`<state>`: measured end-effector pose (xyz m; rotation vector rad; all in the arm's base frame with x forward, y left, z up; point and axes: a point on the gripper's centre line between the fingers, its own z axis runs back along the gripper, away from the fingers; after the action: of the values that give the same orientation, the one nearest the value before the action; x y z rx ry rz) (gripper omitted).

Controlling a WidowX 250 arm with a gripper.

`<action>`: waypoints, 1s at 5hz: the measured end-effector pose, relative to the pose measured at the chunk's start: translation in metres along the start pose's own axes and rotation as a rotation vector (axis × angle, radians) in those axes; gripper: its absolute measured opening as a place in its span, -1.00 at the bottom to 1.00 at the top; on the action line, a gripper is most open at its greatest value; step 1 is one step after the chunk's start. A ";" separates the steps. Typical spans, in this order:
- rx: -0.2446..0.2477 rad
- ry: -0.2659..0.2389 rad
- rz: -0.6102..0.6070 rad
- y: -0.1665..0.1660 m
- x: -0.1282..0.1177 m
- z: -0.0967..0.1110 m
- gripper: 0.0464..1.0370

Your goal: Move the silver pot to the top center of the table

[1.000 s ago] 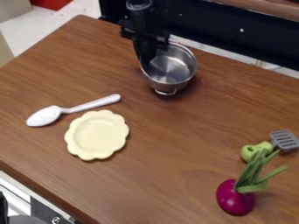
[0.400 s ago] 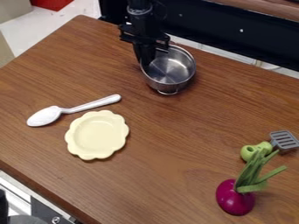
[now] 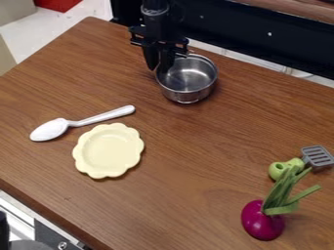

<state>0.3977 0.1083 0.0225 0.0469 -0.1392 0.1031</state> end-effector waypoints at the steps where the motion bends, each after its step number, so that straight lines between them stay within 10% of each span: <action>1: 0.026 -0.012 0.008 0.000 0.000 -0.003 0.45; 2: 0.028 -0.012 0.015 0.000 0.000 -0.003 0.91; 5: 0.022 -0.121 0.103 -0.007 -0.001 0.041 0.92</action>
<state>0.3915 0.0989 0.0625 0.0675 -0.2611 0.2048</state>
